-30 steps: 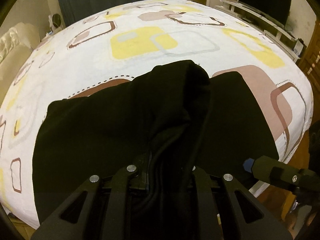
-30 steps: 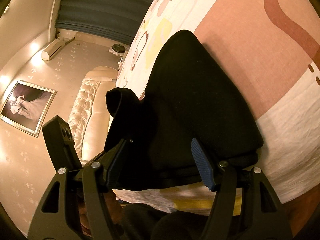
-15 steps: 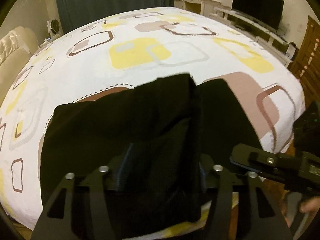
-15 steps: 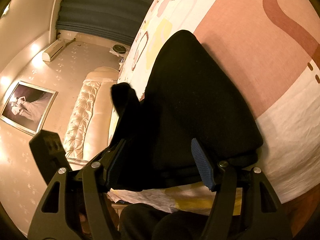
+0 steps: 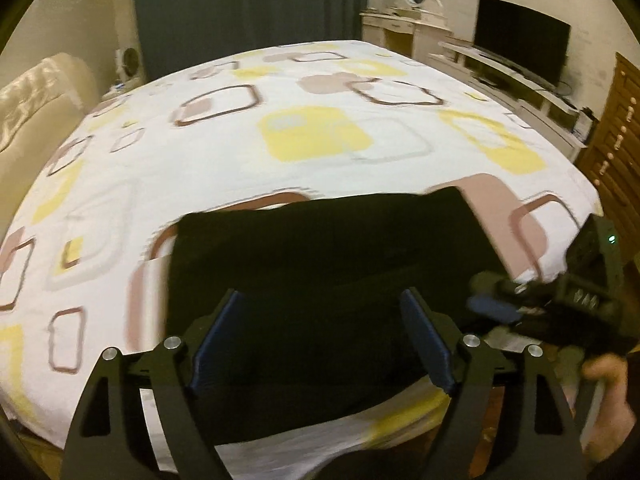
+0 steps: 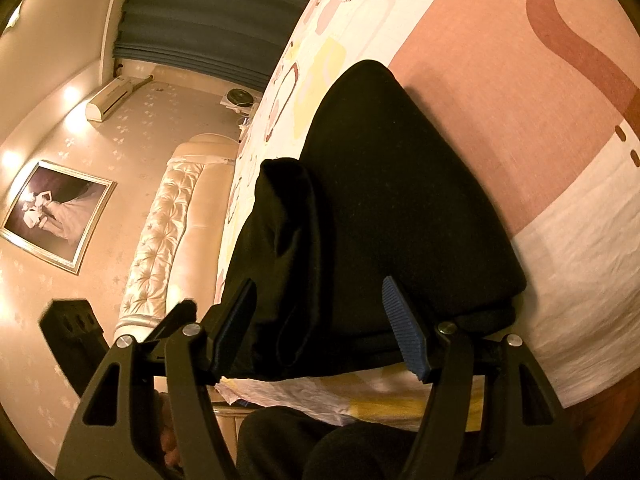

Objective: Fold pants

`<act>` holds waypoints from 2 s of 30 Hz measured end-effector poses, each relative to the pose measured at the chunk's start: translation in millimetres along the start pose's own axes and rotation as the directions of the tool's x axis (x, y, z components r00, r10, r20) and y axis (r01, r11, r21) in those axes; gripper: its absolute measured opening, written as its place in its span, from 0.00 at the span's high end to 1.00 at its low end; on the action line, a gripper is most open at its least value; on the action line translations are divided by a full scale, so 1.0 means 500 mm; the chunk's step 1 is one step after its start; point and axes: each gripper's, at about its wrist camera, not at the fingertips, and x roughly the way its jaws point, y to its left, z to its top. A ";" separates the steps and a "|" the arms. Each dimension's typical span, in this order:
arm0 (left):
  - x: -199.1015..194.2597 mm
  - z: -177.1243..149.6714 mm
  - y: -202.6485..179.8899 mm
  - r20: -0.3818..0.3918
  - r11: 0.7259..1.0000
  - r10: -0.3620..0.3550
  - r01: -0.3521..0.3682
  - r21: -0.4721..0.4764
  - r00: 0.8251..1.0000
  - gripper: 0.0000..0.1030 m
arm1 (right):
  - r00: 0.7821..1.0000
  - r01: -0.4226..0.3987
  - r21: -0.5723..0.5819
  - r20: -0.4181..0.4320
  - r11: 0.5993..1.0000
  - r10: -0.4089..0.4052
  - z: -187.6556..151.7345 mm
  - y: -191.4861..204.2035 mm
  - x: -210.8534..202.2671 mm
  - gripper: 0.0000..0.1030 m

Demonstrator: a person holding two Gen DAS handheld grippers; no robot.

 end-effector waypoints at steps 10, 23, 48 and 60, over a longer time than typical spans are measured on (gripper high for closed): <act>0.013 -0.108 0.266 -0.065 0.974 0.019 -0.033 -0.222 0.998 0.20 | 0.997 0.080 -0.019 -0.020 0.997 -0.080 0.006 0.035 0.003 0.37; 0.026 -0.136 0.317 -0.086 0.968 0.011 -0.032 -0.249 0.996 0.20 | 0.970 0.241 -0.193 0.028 0.951 -0.240 0.023 0.154 0.034 0.36; 0.042 -0.142 0.338 -0.111 0.958 0.003 -0.035 -0.286 0.994 0.20 | 0.960 0.240 -0.262 -0.080 0.935 -0.269 -0.002 0.206 0.136 0.88; 0.041 -0.143 0.338 -0.116 0.958 0.007 -0.039 -0.283 0.993 0.20 | 0.976 0.214 -0.352 0.044 0.911 -0.213 0.060 0.316 0.009 0.89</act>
